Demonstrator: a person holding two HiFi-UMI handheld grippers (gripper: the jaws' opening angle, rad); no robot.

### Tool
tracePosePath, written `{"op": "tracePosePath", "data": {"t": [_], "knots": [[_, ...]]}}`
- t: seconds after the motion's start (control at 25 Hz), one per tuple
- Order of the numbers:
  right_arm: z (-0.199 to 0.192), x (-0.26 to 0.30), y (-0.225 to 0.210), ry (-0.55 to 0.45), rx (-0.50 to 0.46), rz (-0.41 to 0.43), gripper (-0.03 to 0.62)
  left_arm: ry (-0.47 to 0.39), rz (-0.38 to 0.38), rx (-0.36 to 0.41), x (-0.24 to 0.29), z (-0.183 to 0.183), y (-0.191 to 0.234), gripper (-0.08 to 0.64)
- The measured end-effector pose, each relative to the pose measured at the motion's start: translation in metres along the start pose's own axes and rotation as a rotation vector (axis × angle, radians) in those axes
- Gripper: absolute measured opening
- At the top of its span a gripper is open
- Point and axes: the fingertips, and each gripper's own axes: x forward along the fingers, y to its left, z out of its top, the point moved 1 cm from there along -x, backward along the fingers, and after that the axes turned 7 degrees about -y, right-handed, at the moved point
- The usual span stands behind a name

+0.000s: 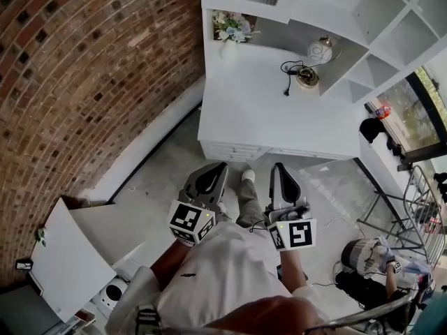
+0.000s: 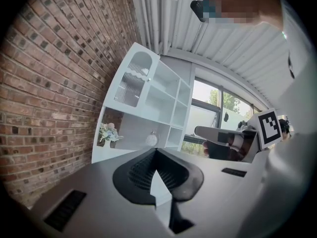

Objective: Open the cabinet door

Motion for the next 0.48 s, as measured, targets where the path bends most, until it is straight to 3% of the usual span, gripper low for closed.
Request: {"op": "tracePosePath", "data": {"t": [0.48], "knots": [[-0.016,0.045,-0.043,-0.017,0.061,0.012,0.012,0.004,0.026,0.019,0.051,0.006,0.014,0.009]]}}
